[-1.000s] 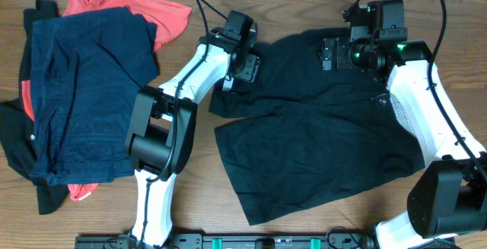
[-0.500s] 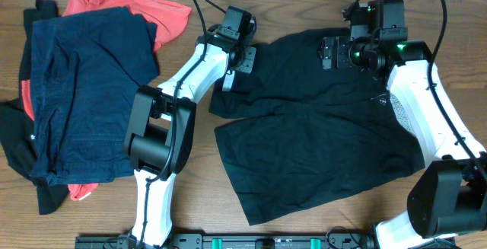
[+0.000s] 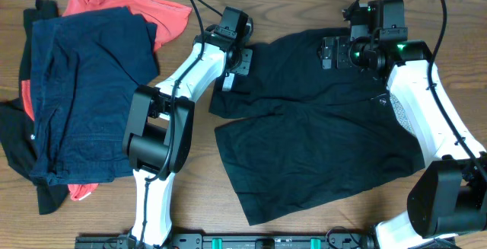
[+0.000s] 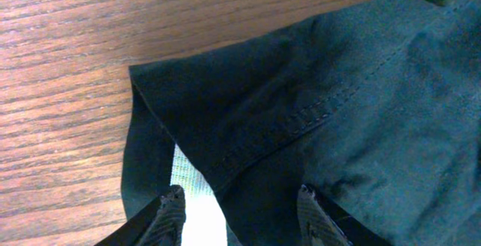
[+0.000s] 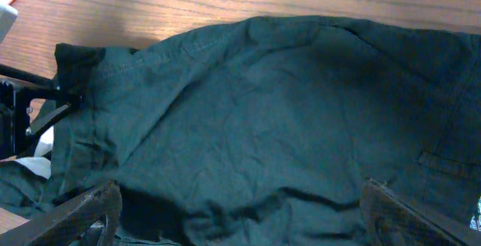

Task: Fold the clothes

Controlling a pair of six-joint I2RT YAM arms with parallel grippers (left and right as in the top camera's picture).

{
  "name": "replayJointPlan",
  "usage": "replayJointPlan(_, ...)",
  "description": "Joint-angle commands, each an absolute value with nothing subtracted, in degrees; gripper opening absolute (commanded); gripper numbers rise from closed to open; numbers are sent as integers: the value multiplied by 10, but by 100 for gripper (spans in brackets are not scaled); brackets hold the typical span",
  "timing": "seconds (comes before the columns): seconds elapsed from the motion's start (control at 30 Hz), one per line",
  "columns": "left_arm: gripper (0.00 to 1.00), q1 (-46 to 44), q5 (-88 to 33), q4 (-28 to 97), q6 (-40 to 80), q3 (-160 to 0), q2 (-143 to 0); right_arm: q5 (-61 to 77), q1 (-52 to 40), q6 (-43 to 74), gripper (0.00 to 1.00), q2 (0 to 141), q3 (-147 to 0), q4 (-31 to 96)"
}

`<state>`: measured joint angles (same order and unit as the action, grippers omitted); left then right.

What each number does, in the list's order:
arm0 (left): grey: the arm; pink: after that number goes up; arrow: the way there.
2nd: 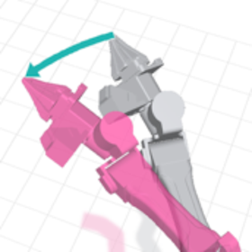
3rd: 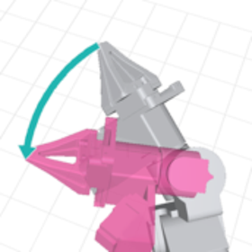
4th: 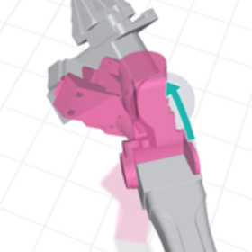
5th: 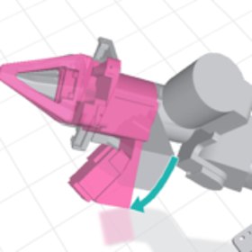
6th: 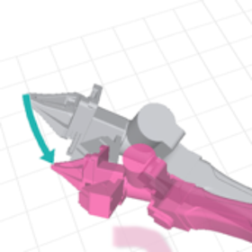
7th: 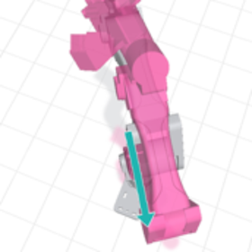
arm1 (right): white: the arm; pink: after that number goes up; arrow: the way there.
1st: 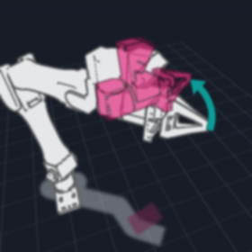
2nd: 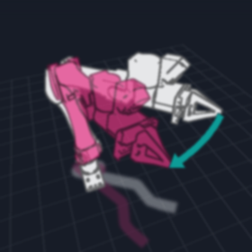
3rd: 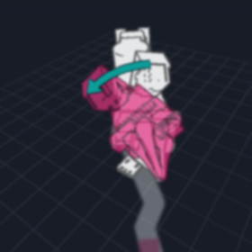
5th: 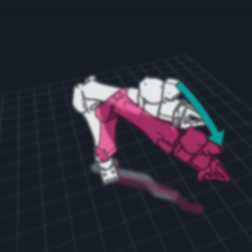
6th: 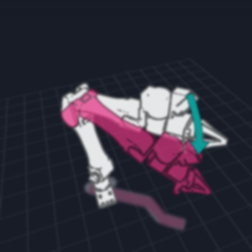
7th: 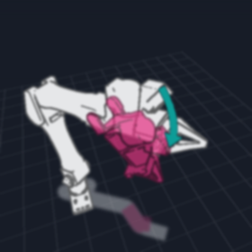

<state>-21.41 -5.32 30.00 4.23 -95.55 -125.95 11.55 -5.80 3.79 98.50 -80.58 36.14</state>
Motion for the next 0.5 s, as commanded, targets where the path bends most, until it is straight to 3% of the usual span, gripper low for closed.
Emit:
replayJointPlan(0.0, 44, -211, -44, 298, 44, -958, -1255, 114, -52, 29, 99, 989, -805, 360)
replayJointPlan(0.07, 32, -211, -44, 292, 44, -958, -1255, 114, -52, 29, 99, 989, -805, 360)
replayJointPlan(0.17, 21, -211, -44, 288, 51, -958, -1255, 114, -51, 29, 99, 989, -805, 360)
replayJointPlan(0.4, 20, -210, -44, 294, 51, -958, -1258, 114, -52, 29, 99, 989, -805, 360)
replayJointPlan(0.47, 8, -209, -44, 294, 51, -958, -1260, 114, -52, 29, 99, 989, -805, 360)
